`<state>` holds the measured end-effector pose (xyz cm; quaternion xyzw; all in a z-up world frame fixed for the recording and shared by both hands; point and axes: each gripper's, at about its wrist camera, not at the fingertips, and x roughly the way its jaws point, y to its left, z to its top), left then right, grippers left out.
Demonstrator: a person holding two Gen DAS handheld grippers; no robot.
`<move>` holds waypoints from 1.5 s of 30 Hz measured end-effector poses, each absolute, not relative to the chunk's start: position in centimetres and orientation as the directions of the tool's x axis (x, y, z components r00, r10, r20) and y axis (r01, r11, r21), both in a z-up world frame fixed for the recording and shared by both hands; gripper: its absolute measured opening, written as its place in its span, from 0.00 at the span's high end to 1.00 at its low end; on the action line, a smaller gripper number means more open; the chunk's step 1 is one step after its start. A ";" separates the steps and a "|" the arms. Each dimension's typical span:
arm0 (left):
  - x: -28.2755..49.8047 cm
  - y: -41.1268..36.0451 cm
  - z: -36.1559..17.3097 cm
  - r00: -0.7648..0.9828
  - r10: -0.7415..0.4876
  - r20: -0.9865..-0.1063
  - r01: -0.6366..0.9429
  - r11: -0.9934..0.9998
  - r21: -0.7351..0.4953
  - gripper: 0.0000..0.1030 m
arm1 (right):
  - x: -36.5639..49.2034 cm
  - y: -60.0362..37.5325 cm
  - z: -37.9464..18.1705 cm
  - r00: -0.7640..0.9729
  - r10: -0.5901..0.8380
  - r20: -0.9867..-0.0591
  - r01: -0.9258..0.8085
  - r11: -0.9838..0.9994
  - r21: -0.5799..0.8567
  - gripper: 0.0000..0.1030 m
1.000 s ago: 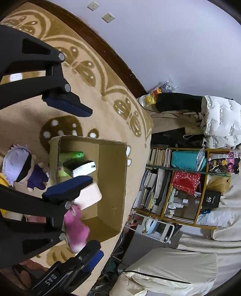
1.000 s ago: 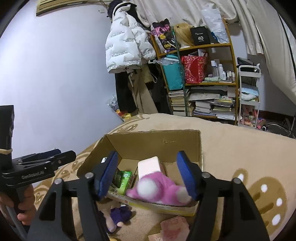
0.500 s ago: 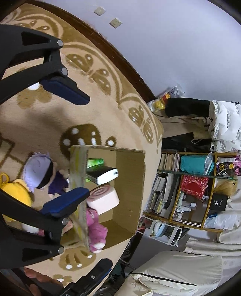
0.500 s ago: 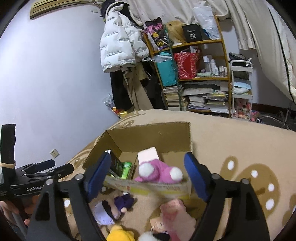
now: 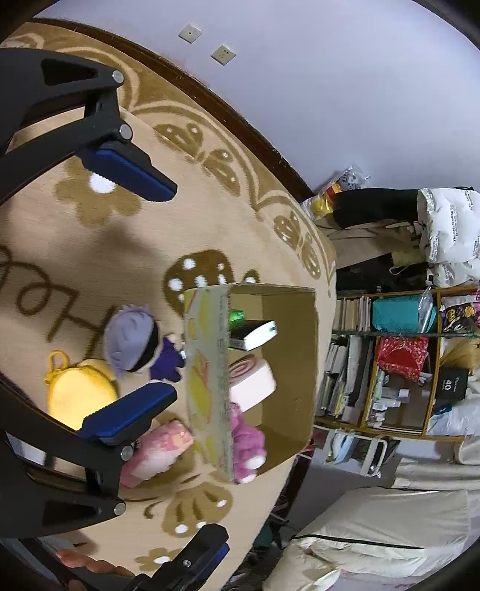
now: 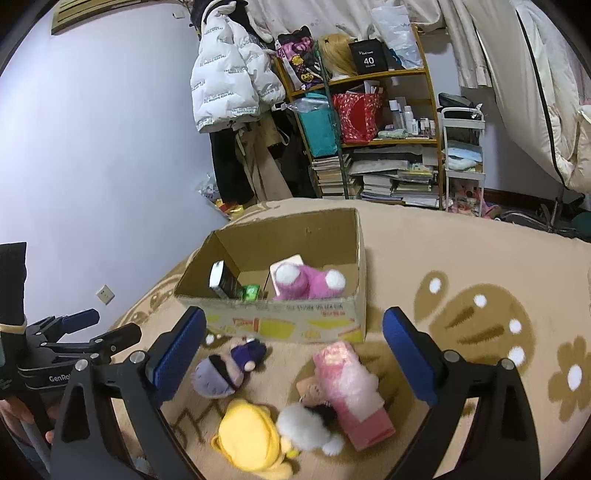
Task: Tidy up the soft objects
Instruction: 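Withdraw both tools back toward the remaining soft items, then grasp the purple-haired doll with the left tool while the right tool grasps the pink package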
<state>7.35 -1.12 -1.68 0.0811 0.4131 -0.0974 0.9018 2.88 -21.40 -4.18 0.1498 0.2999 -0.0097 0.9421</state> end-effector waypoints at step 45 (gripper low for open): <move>10.9 -5.7 -10.5 0.434 -0.090 -0.897 0.354 0.932 0.078 0.05 | 7.5 -22.1 -13.0 0.666 0.049 -0.744 0.213 0.944 0.253 0.02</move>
